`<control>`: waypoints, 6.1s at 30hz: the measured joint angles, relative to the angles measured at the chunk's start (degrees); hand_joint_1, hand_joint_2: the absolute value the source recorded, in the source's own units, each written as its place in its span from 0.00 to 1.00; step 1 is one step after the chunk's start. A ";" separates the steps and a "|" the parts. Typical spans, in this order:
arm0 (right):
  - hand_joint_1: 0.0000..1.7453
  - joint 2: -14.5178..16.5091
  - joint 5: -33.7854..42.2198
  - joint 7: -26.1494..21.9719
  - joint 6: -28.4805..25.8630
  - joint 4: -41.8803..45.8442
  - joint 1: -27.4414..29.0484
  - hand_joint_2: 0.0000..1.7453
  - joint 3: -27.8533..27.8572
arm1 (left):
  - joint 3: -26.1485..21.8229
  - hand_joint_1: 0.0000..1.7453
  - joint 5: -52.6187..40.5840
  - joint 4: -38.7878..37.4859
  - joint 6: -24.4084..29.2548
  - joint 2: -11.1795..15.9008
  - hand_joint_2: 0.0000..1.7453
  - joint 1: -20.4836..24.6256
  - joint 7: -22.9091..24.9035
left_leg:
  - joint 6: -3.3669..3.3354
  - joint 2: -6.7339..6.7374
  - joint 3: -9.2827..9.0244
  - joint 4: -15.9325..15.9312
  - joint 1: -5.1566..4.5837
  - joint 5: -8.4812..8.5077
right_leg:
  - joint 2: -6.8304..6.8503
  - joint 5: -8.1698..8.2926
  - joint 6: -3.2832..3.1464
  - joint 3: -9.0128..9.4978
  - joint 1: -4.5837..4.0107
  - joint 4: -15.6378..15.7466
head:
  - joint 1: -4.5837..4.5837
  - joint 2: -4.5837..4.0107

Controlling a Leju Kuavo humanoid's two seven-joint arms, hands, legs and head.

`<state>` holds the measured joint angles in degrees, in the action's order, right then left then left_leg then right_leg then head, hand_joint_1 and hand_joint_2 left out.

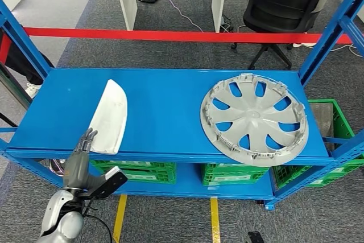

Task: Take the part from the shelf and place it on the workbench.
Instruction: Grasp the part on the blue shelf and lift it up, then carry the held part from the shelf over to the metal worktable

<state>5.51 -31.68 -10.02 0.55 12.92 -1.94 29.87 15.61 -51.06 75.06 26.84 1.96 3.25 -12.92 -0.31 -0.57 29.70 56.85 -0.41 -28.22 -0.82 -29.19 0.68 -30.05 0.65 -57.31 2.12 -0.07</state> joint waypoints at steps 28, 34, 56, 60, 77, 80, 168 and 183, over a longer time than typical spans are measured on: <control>0.00 -0.20 -1.46 0.18 0.19 -0.02 0.00 0.00 0.27 | 0.10 1.00 0.45 -11.60 -1.93 -0.74 1.00 6.55 0.85 | -0.01 0.00 0.00 0.01 0.00 0.01 | 0.01 0.01 0.00 0.01 0.00 0.00 | 0.00 0.00; 0.00 -0.20 -1.92 0.25 0.28 -0.02 0.01 0.00 0.27 | 0.82 1.00 -0.15 -13.80 -1.96 -0.92 1.00 8.10 0.85 | -0.01 -0.01 -0.02 0.01 0.00 0.02 | 0.04 0.02 0.02 0.06 0.01 0.00 | 0.00 0.00; 0.00 -0.20 -2.47 0.39 0.60 -0.02 -0.07 0.00 0.27 | 1.89 1.00 -1.15 -15.68 -1.05 -1.23 1.00 11.37 0.96 | -0.02 -0.01 -0.14 0.01 0.00 0.07 | -0.01 0.11 0.07 0.16 0.00 -0.01 | 0.00 0.00; 0.00 -0.20 -3.83 0.84 0.78 -0.02 -0.21 0.00 0.38 | 2.33 1.00 -0.71 -12.15 3.10 -1.43 1.00 11.26 0.39 | -0.02 -0.01 -0.10 0.01 0.00 0.08 | -0.01 0.11 0.07 0.12 0.00 -0.02 | 0.00 0.00; 0.00 -0.20 -4.08 0.75 0.08 -0.04 -0.26 0.00 1.27 | 2.86 1.00 -0.20 4.17 10.56 -1.80 1.00 6.77 -3.33 | -0.02 0.02 0.01 0.03 0.00 0.07 | -0.06 0.11 0.07 0.01 0.00 -0.01 | -0.01 0.00; 0.00 -0.19 -4.16 0.61 -0.14 -0.06 -0.12 0.00 1.55 | 3.46 1.00 -3.72 10.97 12.58 -1.85 1.00 5.09 -4.43 | -0.02 0.03 0.04 0.03 0.00 0.07 | -0.06 0.11 0.07 -0.02 0.00 -0.01 | -0.01 0.00; 0.00 3.03 -6.35 -0.15 -1.46 -0.27 0.00 0.00 8.25 | -6.49 1.00 -17.19 40.42 13.16 -4.47 1.00 -13.29 -9.20 | -0.54 0.78 -3.11 -0.56 -0.02 -2.45 | 0.77 5.06 1.20 -6.16 0.47 -1.49 | -0.18 0.00; 0.00 4.50 -8.31 0.36 -4.14 -0.33 -0.76 0.00 8.22 | -14.17 1.00 -10.60 44.50 13.18 -4.69 1.00 -19.24 -14.33 | 0.02 1.37 6.04 0.70 -0.24 5.77 | 0.91 -2.91 -0.10 4.13 -0.25 1.85 | 0.20 0.00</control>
<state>10.02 -39.99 -9.67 -3.60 12.59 -2.70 38.10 1.44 -61.66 119.56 40.02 -2.73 -15.99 -27.25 -0.29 0.80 35.74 57.55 -0.65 -22.45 0.10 -32.10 0.58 -25.91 0.40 -55.46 2.32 -0.07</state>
